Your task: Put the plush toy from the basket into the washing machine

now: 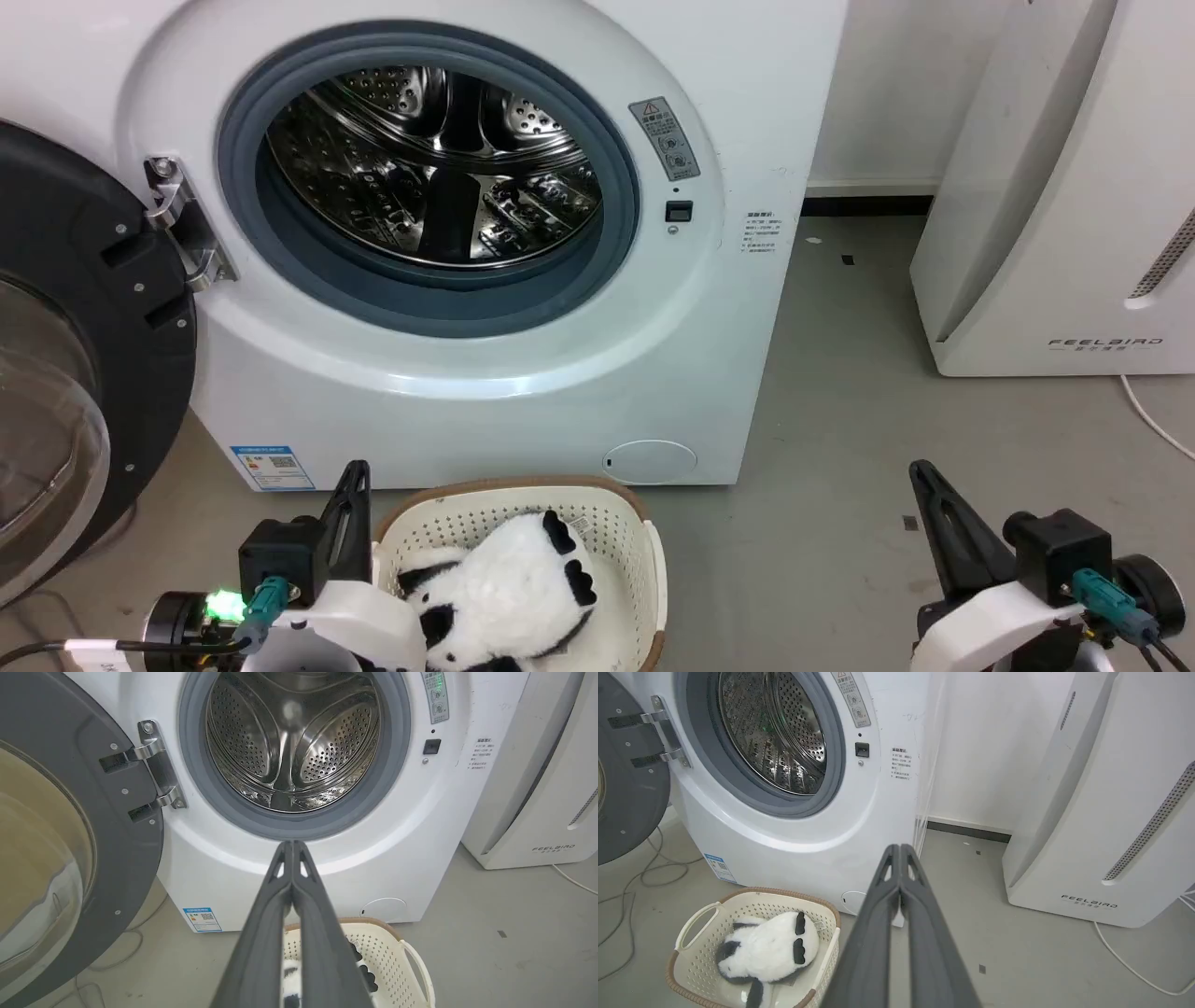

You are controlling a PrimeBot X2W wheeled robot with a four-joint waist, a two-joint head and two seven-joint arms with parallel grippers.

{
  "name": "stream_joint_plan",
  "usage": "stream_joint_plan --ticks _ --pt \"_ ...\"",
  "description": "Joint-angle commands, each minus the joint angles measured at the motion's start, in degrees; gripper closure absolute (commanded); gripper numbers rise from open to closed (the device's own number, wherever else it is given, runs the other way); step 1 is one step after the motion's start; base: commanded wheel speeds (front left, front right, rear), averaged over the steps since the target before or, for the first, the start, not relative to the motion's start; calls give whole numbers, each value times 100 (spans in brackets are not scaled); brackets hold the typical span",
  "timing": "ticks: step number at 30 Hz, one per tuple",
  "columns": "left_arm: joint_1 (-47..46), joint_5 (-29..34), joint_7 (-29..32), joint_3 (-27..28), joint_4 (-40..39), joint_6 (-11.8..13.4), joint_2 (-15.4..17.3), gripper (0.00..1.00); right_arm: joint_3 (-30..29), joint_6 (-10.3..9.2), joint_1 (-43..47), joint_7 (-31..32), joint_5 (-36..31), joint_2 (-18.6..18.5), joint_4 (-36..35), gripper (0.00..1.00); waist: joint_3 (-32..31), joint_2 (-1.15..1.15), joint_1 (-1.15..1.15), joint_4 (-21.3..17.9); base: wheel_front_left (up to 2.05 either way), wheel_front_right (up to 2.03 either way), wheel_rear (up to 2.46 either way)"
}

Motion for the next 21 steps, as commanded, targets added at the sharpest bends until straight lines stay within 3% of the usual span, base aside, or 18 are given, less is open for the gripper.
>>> stream_joint_plan --ticks 1,2,3,21 --pt "-50 9 1 6 -25 -31 0 100 -4 -5 -80 8 -44 0 15 100 0 0 0 0 0 0 0" --pt "-50 9 1 6 -25 -31 0 100 -4 -5 -80 8 -44 0 15 100 0 0 0 0 0 0 0" --pt "-50 9 1 6 -25 -31 0 0 -4 -5 -80 8 -44 0 15 0 0 0 0 0 0 0 0" --pt "10 -101 -164 -113 97 65 0 0 -51 -1 14 -164 108 0 -24 0 44 0 0 -7 0 0 0"
